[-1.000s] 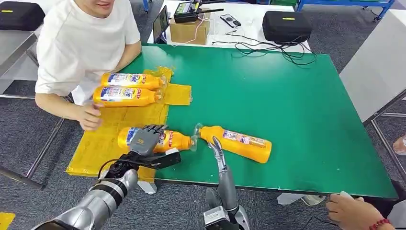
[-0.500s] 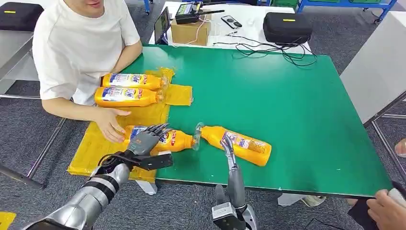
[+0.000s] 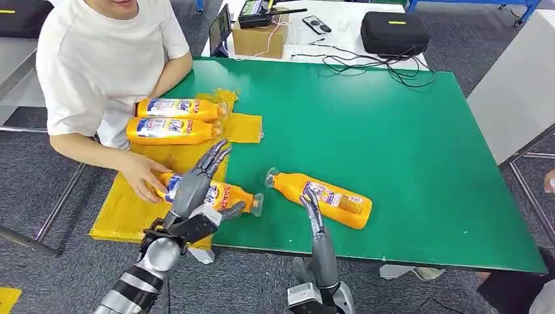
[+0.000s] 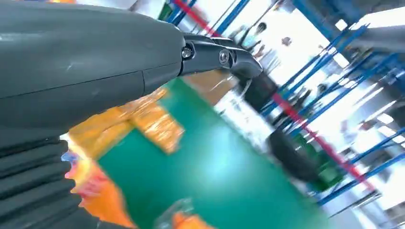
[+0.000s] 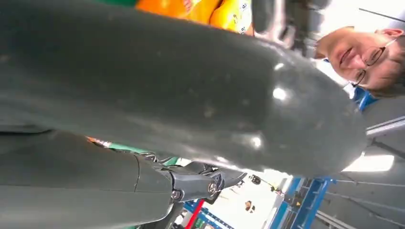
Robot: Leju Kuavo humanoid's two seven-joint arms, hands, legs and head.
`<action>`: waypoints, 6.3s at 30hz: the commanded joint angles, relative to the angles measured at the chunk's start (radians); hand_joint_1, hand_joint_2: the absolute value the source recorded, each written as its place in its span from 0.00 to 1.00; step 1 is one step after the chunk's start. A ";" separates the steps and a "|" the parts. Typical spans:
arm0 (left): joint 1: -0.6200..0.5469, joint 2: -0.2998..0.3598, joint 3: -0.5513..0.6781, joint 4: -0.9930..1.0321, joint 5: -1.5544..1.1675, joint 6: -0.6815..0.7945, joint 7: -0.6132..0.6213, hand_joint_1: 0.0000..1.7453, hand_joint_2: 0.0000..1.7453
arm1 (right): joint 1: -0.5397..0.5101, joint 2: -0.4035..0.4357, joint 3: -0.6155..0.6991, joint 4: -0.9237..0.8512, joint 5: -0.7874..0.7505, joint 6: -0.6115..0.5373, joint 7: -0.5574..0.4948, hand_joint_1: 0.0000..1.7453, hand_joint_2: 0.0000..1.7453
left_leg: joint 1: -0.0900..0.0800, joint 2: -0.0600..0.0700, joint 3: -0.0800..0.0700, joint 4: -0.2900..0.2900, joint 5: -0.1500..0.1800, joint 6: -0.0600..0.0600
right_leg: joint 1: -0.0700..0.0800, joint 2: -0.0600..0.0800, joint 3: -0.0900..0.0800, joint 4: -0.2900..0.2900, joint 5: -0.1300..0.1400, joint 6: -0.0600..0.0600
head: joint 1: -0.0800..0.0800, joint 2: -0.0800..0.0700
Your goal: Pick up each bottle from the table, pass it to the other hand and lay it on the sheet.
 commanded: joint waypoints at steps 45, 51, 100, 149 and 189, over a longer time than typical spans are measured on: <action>0.318 -0.124 0.072 -0.394 0.302 0.180 -0.023 0.00 1.00 | -0.379 -0.189 -0.254 0.419 0.688 0.326 0.570 0.00 1.00 | -0.002 0.004 0.002 -0.001 -0.003 0.003 | -0.001 0.002 0.002 -0.002 -0.002 0.002 | 0.000 0.000; 0.320 -0.112 0.082 -0.356 0.272 0.174 0.018 0.00 1.00 | -0.471 -0.189 -0.233 0.593 0.685 0.397 0.622 0.00 1.00 | -0.001 0.006 0.005 -0.001 -0.004 0.003 | -0.001 0.003 0.005 -0.002 -0.002 0.001 | 0.000 0.000; 0.374 -0.140 0.059 -0.325 0.757 -0.140 0.095 0.00 1.00 | -0.225 -0.075 -0.366 0.156 0.016 0.594 0.239 1.00 1.00 | 0.001 0.009 0.021 0.000 -0.011 0.001 | 0.002 0.007 0.021 -0.005 -0.004 -0.002 | 0.000 0.000; 0.295 -0.094 -0.142 -0.088 0.813 -0.364 0.156 0.00 1.00 | -0.292 -0.013 0.198 0.427 0.394 0.373 0.264 1.00 1.00 | 0.001 0.006 0.010 -0.001 -0.010 0.001 | 0.001 0.002 0.010 -0.004 -0.007 -0.002 | 0.000 0.000; 0.245 -0.126 -0.058 -0.136 0.848 -0.506 0.017 1.00 1.00 | -0.253 -0.004 0.127 0.307 0.181 0.405 0.148 0.00 0.00 | 0.001 0.002 0.006 0.000 -0.009 0.002 | 0.002 -0.001 0.007 -0.003 -0.007 -0.002 | 0.000 0.000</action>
